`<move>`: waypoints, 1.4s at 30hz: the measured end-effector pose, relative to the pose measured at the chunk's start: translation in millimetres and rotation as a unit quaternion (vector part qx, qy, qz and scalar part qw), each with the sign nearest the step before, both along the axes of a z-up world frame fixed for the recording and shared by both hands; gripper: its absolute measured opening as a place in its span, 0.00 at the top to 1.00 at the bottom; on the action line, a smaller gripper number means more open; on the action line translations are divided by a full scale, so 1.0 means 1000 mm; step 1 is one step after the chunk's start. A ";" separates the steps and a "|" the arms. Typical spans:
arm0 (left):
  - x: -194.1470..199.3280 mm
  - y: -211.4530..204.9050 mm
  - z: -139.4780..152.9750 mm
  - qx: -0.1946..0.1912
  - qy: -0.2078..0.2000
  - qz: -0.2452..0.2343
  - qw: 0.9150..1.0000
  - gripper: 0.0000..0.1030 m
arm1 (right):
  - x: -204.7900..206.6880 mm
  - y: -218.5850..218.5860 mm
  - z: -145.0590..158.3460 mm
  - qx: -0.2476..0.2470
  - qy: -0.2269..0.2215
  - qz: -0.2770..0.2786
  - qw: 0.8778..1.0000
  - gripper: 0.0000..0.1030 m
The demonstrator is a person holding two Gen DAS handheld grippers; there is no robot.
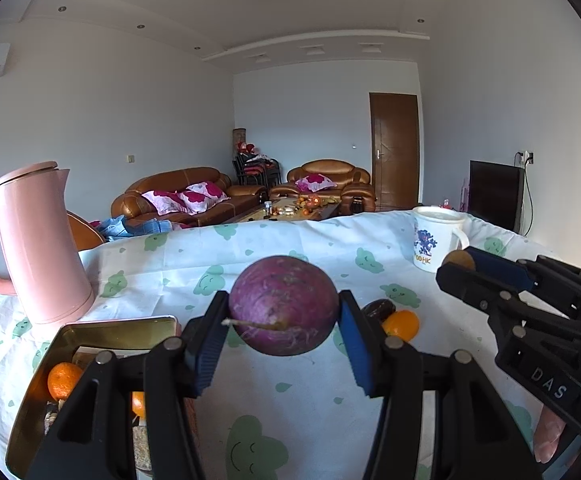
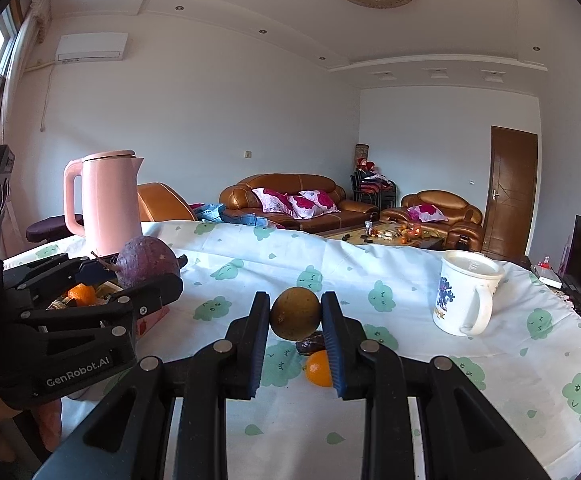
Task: Organize fruits
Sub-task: 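Lift the yellow-brown fruit with the right gripper while the left lifts the purple fruit, then carry the right gripper's yellow-brown fruit over the tin while the left carries the purple fruit there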
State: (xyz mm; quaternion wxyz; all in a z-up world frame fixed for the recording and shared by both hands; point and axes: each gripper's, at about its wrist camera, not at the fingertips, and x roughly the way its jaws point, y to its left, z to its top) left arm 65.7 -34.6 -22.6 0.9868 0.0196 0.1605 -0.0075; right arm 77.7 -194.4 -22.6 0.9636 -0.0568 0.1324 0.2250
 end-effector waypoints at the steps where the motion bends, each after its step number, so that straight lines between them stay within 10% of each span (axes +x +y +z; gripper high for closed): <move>1: -0.002 0.001 0.000 0.000 0.000 0.001 1.000 0.46 | -0.001 0.002 0.000 -0.001 -0.001 0.002 1.000 0.73; 42: -0.043 0.070 0.005 -0.030 -0.003 0.044 0.999 0.46 | -0.040 0.081 0.003 -0.028 -0.012 0.091 0.995 0.73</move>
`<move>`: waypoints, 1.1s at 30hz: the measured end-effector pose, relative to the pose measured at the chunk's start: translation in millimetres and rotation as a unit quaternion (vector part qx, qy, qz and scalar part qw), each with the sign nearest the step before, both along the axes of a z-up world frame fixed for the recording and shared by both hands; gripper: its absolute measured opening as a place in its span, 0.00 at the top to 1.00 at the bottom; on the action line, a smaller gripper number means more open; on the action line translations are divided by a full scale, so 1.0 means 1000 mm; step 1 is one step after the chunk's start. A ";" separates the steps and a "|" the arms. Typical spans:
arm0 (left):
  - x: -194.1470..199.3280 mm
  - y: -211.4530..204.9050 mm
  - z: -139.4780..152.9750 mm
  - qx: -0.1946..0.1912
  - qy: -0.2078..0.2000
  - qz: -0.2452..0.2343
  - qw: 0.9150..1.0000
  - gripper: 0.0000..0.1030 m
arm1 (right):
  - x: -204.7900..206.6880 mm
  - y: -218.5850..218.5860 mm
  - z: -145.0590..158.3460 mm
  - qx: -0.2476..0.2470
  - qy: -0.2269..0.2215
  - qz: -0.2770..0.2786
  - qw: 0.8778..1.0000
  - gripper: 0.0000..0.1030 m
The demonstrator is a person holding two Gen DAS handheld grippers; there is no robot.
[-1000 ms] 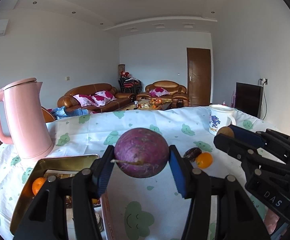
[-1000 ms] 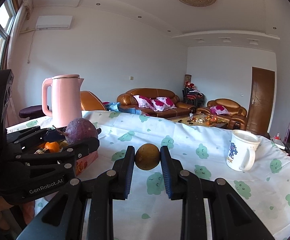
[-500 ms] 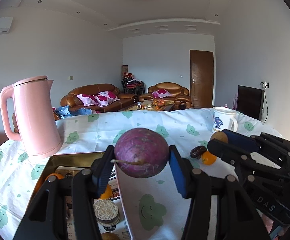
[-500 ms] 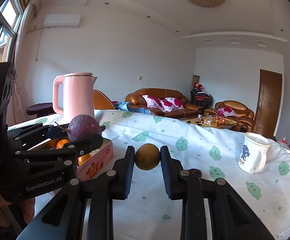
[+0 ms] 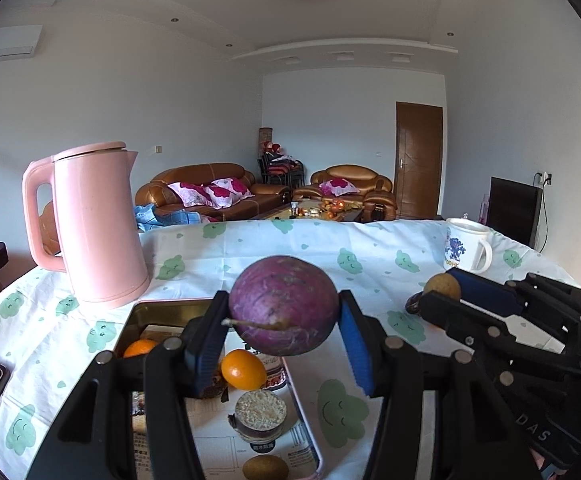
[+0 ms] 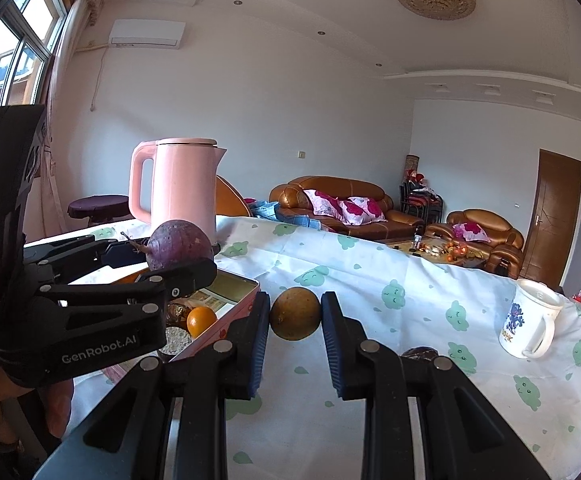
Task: Organize fruits
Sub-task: 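Carry the right gripper's yellow-brown fruit over the tin while the left carries the purple fruit there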
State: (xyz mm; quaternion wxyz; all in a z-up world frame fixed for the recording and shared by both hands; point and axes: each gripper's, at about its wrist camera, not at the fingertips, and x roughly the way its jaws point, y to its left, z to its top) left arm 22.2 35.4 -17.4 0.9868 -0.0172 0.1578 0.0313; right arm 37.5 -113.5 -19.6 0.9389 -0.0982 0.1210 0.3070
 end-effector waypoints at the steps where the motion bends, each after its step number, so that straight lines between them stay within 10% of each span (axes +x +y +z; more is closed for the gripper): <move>1: -0.001 0.002 0.000 -0.001 0.000 0.002 1.000 0.46 | -0.001 0.002 0.000 -0.001 0.000 0.002 1.000 0.73; 33: -0.023 0.065 -0.003 -0.012 0.019 0.065 0.998 0.46 | -0.015 0.066 -0.007 -0.032 0.003 0.078 0.996 0.73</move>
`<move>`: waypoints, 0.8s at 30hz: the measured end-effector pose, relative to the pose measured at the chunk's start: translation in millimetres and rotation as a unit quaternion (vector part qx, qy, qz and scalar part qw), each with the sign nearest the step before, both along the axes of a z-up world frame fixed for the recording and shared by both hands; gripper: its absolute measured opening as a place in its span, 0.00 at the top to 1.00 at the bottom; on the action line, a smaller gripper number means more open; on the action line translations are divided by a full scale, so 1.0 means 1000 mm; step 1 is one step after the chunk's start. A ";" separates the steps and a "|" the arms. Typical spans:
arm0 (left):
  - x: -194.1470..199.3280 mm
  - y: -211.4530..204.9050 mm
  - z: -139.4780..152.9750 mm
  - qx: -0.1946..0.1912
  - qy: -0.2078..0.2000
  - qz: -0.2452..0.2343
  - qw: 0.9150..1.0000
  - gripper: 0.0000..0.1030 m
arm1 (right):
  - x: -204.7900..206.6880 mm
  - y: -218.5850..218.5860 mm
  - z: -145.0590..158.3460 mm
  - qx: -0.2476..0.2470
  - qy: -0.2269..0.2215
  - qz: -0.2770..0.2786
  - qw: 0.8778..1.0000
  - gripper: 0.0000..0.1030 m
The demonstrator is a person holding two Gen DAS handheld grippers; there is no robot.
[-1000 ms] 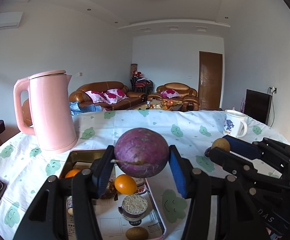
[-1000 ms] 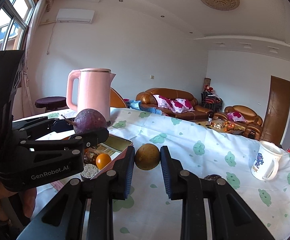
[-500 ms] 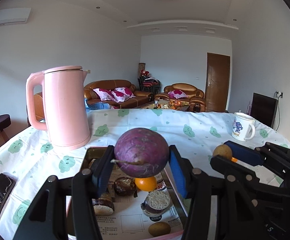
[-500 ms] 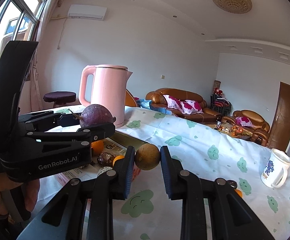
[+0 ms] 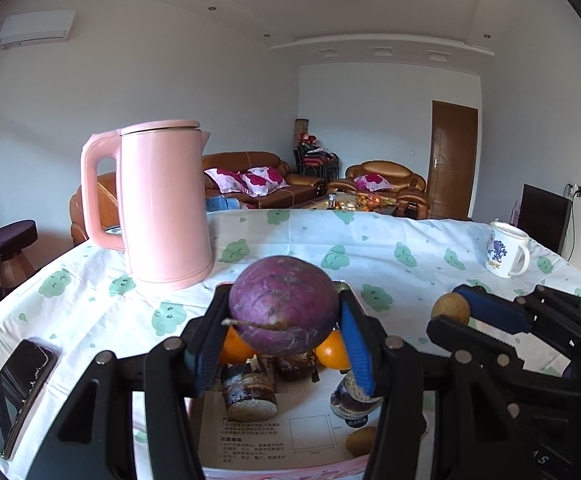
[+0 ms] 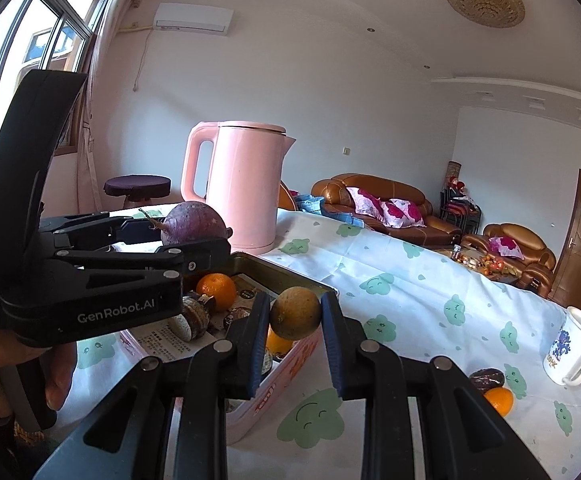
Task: Organize fruits
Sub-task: 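Carry the right gripper's yellow-brown fruit over the tin while the left carries the purple fruit there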
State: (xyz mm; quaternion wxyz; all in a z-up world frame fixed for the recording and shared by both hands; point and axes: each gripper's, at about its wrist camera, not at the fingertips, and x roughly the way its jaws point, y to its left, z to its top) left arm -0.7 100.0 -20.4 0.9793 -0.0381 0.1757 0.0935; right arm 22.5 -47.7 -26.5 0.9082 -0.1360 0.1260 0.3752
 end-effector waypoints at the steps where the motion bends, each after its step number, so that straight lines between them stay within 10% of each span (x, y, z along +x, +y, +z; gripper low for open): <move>1: -0.001 0.002 0.000 0.001 0.002 0.002 1.000 0.46 | 0.000 0.002 0.000 0.000 0.002 0.002 1.000 0.73; 24: 0.000 0.022 -0.020 0.010 0.076 0.001 0.997 0.46 | 0.012 0.037 -0.007 -0.012 0.044 0.043 0.998 0.73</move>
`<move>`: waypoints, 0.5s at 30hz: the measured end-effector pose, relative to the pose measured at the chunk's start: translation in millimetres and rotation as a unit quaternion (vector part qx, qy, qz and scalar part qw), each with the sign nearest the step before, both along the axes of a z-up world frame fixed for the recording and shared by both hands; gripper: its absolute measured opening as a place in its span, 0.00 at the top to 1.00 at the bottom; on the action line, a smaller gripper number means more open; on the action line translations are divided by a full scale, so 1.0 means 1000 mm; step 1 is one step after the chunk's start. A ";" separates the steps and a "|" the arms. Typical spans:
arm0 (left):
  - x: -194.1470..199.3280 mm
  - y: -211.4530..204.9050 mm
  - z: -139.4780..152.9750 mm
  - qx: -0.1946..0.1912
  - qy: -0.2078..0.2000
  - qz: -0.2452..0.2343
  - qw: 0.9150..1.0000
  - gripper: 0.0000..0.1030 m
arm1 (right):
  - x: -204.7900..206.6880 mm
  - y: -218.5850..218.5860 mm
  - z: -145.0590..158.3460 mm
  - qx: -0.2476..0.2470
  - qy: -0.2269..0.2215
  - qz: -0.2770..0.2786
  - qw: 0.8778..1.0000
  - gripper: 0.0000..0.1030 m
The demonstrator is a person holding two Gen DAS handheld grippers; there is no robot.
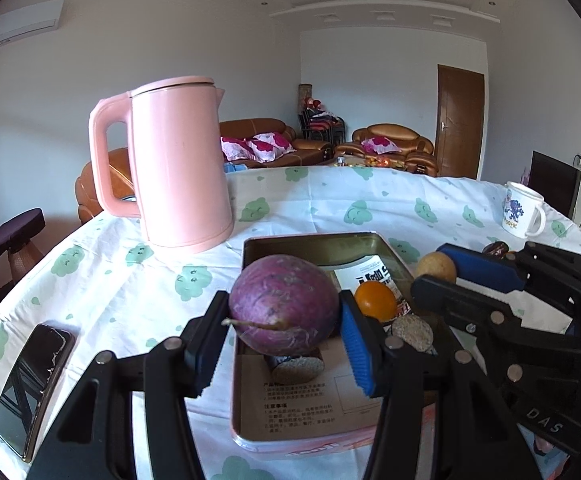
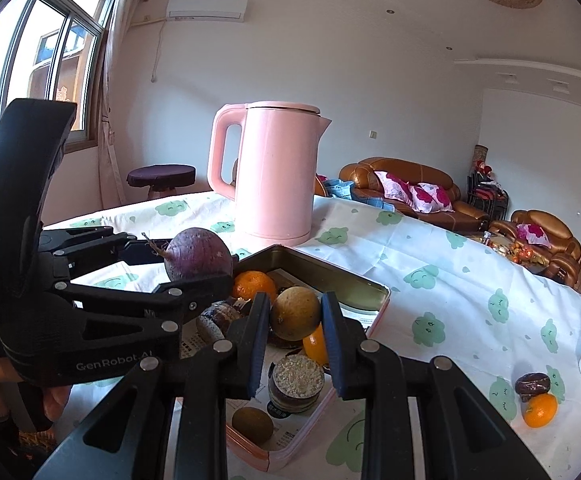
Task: Organize fruits
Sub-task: 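Carry the right gripper's yellow-brown fruit over the tin while the left carries the purple fruit there, then open the right gripper over the tin while the left gripper releases the purple fruit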
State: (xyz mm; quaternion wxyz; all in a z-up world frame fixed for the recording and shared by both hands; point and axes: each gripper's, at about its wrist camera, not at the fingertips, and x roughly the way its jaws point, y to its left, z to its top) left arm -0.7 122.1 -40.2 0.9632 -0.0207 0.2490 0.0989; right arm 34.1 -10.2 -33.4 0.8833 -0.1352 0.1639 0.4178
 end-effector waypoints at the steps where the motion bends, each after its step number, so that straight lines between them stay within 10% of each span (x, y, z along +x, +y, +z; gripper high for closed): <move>1: 0.001 0.000 -0.002 0.000 0.006 -0.001 1.000 0.46 | 0.000 0.001 -0.001 -0.003 0.002 0.001 1.000 0.73; 15: 0.004 0.000 -0.010 0.009 0.027 0.004 1.000 0.44 | 0.016 0.015 -0.011 -0.042 0.058 0.022 0.997 0.73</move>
